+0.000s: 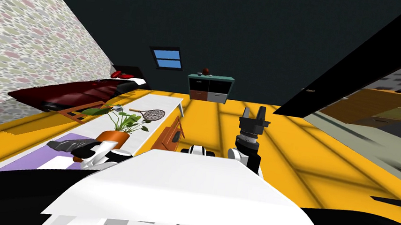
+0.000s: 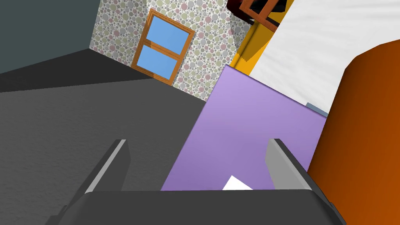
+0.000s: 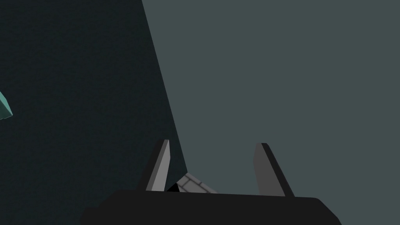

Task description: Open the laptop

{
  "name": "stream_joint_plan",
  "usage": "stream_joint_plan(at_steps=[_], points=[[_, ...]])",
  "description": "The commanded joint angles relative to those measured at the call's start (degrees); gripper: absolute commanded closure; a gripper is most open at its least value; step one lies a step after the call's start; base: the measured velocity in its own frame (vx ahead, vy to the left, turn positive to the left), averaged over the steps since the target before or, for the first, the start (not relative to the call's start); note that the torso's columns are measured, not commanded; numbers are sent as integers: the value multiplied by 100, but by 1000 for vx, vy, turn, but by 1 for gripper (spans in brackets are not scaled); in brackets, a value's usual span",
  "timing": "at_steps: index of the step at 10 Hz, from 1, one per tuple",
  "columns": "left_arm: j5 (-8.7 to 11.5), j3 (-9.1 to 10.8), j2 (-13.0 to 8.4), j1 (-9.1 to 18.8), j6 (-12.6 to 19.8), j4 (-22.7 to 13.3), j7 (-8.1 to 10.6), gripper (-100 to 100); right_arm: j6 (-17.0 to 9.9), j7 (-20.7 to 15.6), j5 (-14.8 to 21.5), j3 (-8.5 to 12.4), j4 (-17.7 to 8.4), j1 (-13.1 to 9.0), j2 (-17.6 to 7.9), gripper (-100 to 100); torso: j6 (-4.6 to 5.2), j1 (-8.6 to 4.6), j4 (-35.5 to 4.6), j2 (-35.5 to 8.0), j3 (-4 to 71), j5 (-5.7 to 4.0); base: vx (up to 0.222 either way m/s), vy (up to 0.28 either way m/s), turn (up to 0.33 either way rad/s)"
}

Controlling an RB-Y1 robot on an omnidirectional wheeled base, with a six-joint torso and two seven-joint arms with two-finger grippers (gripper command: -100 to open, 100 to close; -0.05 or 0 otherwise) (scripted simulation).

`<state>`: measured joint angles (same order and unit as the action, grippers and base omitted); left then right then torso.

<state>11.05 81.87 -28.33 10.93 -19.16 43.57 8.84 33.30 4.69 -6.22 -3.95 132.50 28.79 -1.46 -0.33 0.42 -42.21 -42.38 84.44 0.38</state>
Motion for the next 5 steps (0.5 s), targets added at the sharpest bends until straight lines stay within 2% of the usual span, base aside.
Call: stream_joint_plan(at_steps=[1,3,5], points=[[-3,254,-80,73,22,-325,0,-100,0,0,0,0,0,1,0,0,0,11,9,21,9,17,105,52,-48],[-3,254,-80,73,22,-325,0,-100,0,0,0,0,1,1,0,0,4,52,12,9,-8,67,42,9,9],[-2,328,-110,97,39,-398,5,-100,0,0,0,0,0,0,0,0,37,50,-1,0,-12,47,-6,-12,17]])
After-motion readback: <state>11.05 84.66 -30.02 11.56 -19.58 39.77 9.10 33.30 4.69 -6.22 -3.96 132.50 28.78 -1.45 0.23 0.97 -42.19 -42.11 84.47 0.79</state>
